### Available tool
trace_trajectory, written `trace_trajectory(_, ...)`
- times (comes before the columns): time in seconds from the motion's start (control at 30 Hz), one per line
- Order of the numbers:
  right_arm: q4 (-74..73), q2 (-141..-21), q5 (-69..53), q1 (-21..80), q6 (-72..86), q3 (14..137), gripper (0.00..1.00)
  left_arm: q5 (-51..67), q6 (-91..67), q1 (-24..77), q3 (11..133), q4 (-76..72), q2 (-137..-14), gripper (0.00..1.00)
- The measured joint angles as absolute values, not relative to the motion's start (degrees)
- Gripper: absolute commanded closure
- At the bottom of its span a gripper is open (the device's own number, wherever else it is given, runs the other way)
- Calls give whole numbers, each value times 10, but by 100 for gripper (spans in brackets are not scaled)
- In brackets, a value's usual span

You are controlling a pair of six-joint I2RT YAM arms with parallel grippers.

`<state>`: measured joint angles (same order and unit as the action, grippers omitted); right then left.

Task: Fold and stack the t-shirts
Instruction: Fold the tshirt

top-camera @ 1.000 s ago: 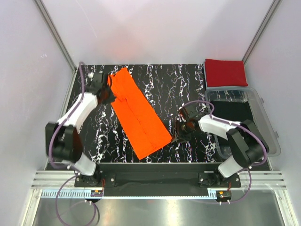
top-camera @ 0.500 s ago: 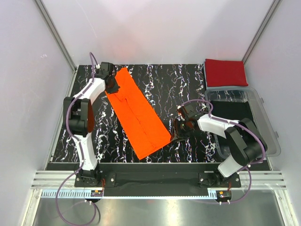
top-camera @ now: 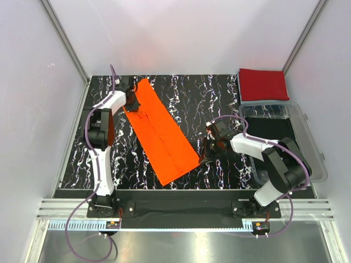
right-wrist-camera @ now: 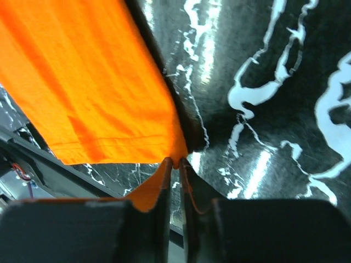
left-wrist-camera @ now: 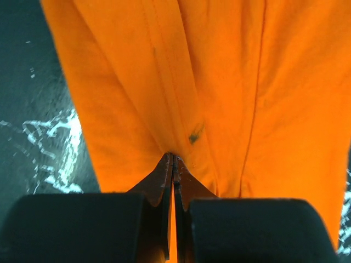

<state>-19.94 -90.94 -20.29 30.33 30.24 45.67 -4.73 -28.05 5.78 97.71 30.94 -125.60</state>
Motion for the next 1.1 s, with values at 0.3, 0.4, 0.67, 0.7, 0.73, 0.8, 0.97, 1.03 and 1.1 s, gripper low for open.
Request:
trace_trajectory(0.3,-122,-867,-205,306,370,376,100,-19,-272,54,1063,312,-1322,94)
trace_trajectory(0.4,-88,-826,-196,315,415,338,100,14,-274,54,1093,310,-1343,94)
trace_trajectory(0.67,-51,-737,-147,399,529,287,100,114,-286,63,1129,269,-1380,91)
trace_trajectory(0.7,-48,-731,-141,404,539,283,100,125,-286,64,1129,261,-1383,91)
trace_trajectory(0.73,-44,-724,-135,410,551,277,100,137,-286,67,1130,253,-1386,90)
trace_trajectory(0.8,-41,-716,-126,416,568,266,100,156,-286,71,1137,244,-1393,88)
trace_trajectory(0.97,-27,-712,-105,437,603,241,100,200,-285,81,1156,230,-1409,85)
trace_trajectory(1.03,-16,-713,-99,449,611,235,100,213,-285,84,1161,228,-1412,83)
trace_trajectory(1.1,-2,-715,-94,457,622,232,100,221,-284,86,1161,226,-1412,80)
